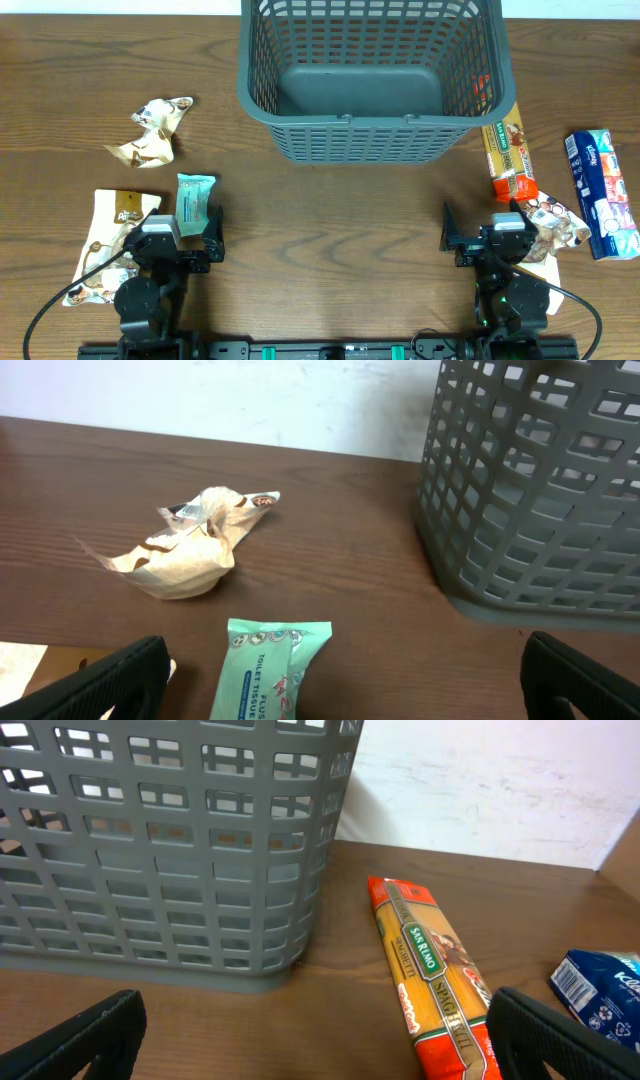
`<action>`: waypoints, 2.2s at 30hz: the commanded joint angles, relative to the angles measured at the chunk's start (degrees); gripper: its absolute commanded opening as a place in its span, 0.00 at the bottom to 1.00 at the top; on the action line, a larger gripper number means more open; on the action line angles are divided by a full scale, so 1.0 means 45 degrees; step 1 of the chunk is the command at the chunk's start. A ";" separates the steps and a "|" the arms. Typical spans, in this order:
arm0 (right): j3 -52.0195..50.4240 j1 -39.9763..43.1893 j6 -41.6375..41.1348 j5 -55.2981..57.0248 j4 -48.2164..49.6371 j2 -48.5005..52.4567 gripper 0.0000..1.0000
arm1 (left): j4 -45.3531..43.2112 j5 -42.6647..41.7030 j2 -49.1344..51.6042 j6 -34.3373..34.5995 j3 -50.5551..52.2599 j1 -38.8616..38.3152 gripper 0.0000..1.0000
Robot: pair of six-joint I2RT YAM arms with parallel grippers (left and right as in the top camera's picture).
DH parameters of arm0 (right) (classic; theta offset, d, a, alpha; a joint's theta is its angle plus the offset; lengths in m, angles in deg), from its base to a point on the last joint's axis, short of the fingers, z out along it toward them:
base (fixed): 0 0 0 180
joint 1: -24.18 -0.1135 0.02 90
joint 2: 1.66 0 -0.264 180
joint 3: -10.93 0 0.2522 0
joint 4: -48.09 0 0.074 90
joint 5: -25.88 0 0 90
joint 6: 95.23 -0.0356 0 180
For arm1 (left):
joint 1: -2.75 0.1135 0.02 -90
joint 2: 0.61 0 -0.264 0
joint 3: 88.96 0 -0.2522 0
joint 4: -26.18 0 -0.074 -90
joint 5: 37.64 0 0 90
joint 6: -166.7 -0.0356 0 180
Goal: Pack container
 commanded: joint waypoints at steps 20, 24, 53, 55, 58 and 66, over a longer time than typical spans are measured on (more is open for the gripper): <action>-0.0141 -0.0102 -0.0058 -0.0049 -0.0010 -0.0117 0.99 | 0.0029 0.0112 -0.0068 0.0160 0.0340 0.0068 0.99; -0.0141 -0.0102 -0.0063 -0.0049 -0.0010 -0.0117 0.99 | 0.0029 0.0112 -0.0063 0.0160 0.0340 0.0068 0.99; -0.0141 -0.0102 -0.1486 -0.0151 -0.0015 -0.0117 0.99 | 0.0024 0.0107 -0.0063 0.0165 0.0340 0.0068 0.99; -0.0121 -0.0068 -0.2171 -0.0146 -0.0015 -0.0117 0.99 | 0.0019 0.0053 -0.0063 0.0165 0.0340 0.0068 0.99; 0.0403 0.0257 -0.2327 -0.0131 -0.0447 0.0010 0.99 | 0.0024 0.0063 -0.0063 0.0165 0.0340 0.0068 0.99; 0.5615 0.2953 -0.2210 -0.0199 -0.4007 0.3764 0.99 | 0.0024 0.0160 0.0107 0.0155 0.0340 0.0068 0.98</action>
